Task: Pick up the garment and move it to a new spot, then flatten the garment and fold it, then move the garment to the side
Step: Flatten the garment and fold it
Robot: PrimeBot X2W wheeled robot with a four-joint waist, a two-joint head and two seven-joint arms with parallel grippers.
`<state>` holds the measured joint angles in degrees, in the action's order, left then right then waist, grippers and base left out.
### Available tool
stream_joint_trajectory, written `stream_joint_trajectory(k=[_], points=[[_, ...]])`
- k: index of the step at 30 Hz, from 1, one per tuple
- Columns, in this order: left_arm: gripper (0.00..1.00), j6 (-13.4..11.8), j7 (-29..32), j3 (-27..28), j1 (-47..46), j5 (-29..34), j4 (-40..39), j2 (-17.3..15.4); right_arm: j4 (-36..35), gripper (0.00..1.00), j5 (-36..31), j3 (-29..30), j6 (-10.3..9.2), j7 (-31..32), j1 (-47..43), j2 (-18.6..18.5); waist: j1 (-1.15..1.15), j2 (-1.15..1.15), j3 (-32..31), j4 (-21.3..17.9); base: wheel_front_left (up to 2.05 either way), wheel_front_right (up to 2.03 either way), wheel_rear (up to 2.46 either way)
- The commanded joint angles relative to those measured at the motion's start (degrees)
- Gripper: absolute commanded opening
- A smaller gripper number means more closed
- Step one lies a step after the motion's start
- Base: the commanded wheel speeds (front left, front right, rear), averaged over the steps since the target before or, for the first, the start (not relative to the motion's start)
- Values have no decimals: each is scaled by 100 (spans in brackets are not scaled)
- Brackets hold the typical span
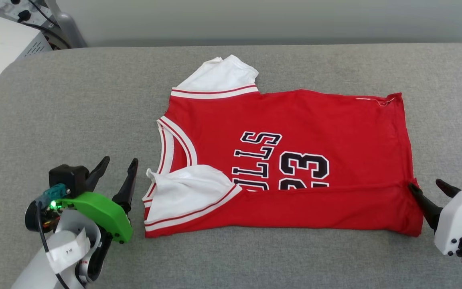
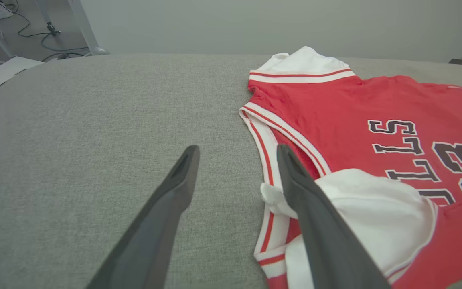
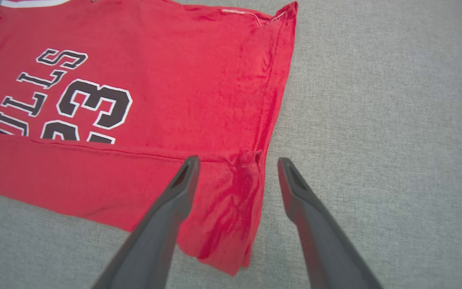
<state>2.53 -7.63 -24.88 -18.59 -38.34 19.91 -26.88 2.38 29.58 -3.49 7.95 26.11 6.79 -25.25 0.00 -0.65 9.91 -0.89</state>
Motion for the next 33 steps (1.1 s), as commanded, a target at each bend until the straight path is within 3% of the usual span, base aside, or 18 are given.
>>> stream_joint_trajectory(k=[1,9,17,26,33], points=[[100,-147,-79,52,169,-18,-139,4,-124,100,-115,151,-46,68,-174,101,0,65,-119,76,0,0,0],[100,-745,166,102,923,-206,-794,106,-710,100,-797,895,-46,674,-653,874,0,65,-179,100,0,0,0],[100,-924,1087,-236,1434,-370,-1371,-34,-1224,100,-1307,1399,-46,1117,-940,1596,0,65,-22,62,0,0,0],[100,-1276,1475,-330,1306,-208,-1235,-110,-1366,100,-1386,1353,-46,1117,-905,1775,0,65,256,-122,0,0,0],[100,-1370,1552,-356,1179,-166,-904,-92,-1341,100,-1367,1329,-46,1051,-805,1773,0,65,479,-259,0,0,0]])
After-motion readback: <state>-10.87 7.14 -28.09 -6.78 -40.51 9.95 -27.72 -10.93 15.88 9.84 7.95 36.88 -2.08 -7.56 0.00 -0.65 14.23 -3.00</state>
